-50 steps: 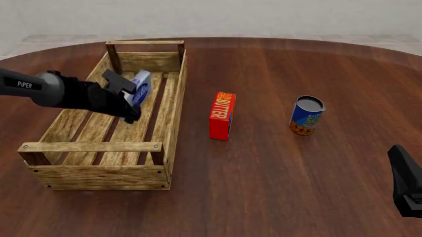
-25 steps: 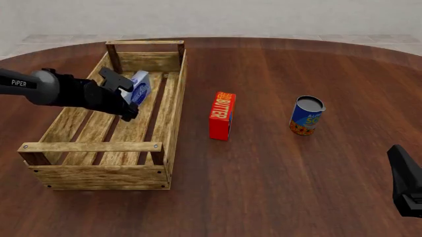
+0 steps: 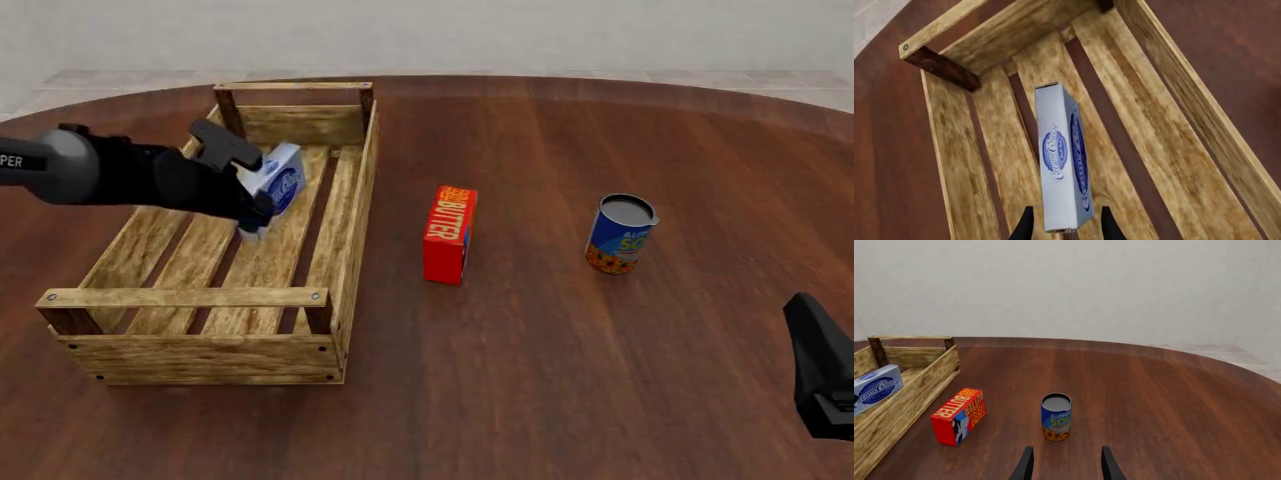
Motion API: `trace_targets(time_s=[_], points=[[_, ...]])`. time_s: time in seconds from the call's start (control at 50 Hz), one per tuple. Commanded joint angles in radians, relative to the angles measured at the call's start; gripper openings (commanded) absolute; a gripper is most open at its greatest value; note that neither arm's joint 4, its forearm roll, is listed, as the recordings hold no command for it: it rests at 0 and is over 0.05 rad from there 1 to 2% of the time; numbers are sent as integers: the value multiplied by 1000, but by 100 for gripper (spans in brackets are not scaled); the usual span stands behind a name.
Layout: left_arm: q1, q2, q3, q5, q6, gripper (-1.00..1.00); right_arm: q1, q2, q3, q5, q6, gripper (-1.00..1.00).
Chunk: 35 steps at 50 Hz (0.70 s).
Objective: Pick up the cream cheese and put it in the tray.
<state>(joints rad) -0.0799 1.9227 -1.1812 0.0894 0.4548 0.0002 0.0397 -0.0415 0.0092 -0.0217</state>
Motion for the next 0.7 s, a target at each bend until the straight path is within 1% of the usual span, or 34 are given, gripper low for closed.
trace_targets(time_s=[0.02,0.46,0.52,0.54,0.58,0.6,0.7], points=[[3,-40,12,-5,8,100,0,0,0,0,0,100],[-32,-209,54,30,-5,100,-1,-1,0,1,0,100],[-38,-251,70,30,-13,100,-1,0,0,0,0,100],[-38,-252,70,30,-13,100,-1,0,0,0,0,100],[-35,-265,64,35,-37,100,-1,-1,0,1,0,100],[-26,-276,66,28,-31,100,-1,-1,0,1,0,100],[-29,-326,76,39,-52,100,-1,0,0,0,0,100]])
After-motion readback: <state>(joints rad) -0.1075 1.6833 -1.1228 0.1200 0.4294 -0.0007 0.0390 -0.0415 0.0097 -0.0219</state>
